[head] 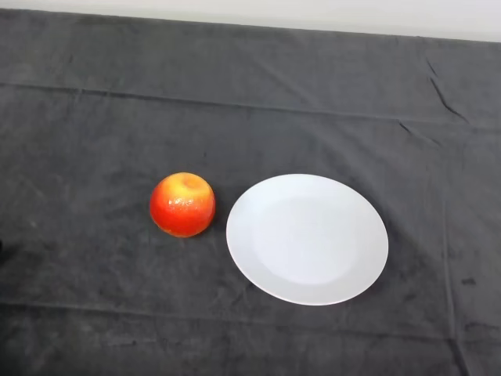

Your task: Move the apple to the plate

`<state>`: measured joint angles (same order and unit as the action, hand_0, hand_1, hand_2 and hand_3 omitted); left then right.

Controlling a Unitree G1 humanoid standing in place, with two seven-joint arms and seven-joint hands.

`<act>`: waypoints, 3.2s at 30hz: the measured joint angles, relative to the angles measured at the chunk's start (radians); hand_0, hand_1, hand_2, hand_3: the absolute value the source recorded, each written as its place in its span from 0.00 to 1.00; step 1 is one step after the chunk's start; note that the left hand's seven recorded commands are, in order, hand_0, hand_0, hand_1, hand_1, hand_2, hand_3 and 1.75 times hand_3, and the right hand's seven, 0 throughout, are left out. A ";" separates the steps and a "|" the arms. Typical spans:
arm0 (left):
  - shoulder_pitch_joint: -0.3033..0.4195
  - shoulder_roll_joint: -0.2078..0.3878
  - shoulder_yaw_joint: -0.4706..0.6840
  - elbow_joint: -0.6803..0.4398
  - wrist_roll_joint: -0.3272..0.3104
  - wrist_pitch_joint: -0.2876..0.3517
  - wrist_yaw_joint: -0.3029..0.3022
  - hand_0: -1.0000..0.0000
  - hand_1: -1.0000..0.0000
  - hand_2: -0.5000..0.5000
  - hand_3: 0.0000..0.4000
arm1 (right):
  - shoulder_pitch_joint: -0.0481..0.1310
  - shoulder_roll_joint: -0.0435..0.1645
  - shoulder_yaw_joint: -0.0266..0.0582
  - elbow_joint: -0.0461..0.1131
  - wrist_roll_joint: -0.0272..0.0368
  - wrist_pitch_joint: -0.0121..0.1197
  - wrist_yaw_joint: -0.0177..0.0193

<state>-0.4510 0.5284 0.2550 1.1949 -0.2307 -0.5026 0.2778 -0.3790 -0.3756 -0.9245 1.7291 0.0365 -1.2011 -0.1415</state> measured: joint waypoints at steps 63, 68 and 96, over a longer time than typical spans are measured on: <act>-0.161 -0.141 -0.158 -0.014 0.241 -0.258 -0.078 1.00 1.00 0.50 0.00 | 0.001 -0.004 -0.0010 0.009 0.0017 -0.007 0.0011; -0.161 -0.156 -0.174 -0.014 0.259 -0.277 -0.107 1.00 1.00 0.50 0.00 | 0.002 -0.005 -0.0010 0.010 0.0017 -0.008 0.0012; -0.200 -0.229 -0.308 0.003 0.358 -0.286 -0.178 1.00 1.00 0.50 0.00 | 0.001 -0.007 -0.0011 0.014 0.0017 -0.010 0.0012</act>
<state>-0.6509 0.2995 -0.0533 1.1980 0.1269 -0.7888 0.0996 -0.3784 -0.3827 -0.9256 1.7432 0.0381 -1.2107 -0.1403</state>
